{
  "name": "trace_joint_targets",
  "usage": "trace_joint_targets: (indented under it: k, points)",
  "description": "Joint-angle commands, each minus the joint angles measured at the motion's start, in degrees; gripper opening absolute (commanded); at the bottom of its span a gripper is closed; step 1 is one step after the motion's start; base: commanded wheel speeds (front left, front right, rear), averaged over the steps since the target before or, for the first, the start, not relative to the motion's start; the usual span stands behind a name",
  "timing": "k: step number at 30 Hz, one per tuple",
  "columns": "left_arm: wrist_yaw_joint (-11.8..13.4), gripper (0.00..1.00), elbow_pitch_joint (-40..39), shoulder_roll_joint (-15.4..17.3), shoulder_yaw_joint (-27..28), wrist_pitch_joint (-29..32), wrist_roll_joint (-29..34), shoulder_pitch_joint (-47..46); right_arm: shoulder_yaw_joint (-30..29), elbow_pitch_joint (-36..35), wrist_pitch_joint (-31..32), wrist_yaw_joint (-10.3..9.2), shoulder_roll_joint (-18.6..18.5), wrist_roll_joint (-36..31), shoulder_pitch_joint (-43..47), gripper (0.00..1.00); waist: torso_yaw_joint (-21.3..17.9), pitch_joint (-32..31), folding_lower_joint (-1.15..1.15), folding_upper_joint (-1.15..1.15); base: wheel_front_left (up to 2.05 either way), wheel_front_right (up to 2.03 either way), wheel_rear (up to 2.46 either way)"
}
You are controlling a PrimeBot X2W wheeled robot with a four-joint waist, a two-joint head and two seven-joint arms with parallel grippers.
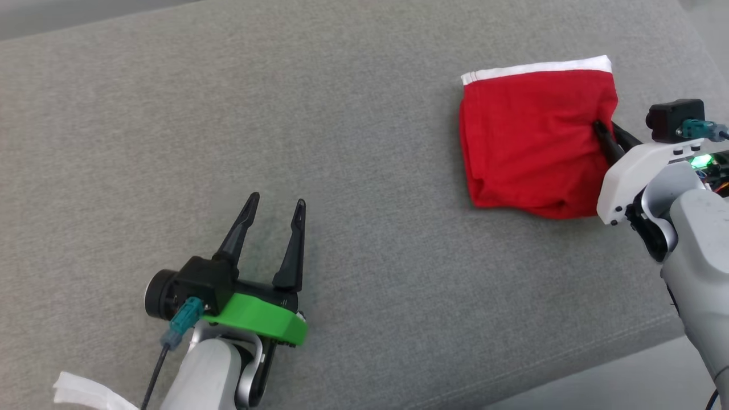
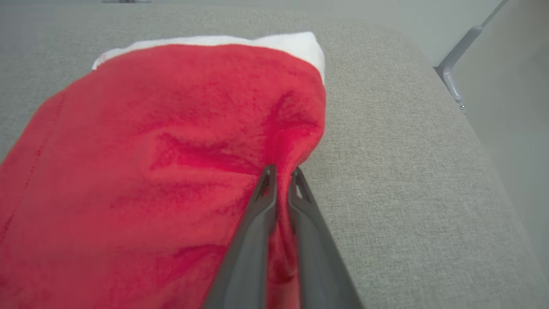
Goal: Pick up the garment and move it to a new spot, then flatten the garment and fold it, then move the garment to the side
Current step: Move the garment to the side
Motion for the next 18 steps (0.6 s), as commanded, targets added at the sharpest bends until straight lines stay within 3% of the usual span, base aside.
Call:
trace_joint_targets:
  k: [1, 11, 18]
  points:
    - [-0.32, 1.00, 0.16, 0.83, -0.05, -0.03, 0.74, -1.41, -0.31, 0.41, -0.74, -0.08, 0.37, 0.22, -1.22, 0.00, -4.55, 4.65, 0.00, 0.00, 0.00, 0.00, 0.00]
    - [-0.54, 1.00, -0.60, 0.91, -1.01, -0.03, 1.06, -3.12, -1.42, 3.63, -2.79, -0.08, 0.59, -1.40, -7.51, 0.00, -1.91, 6.74, 0.00, 0.00, 0.00, 0.00, 0.00]
    - [-0.62, 1.00, -3.07, 1.05, -1.42, -0.03, 1.54, -4.08, -4.10, 9.28, -3.48, -0.08, -2.40, -2.67, -15.90, 0.00, 1.67, 10.09, 0.00, 0.00, 0.00, 0.00, 0.00]
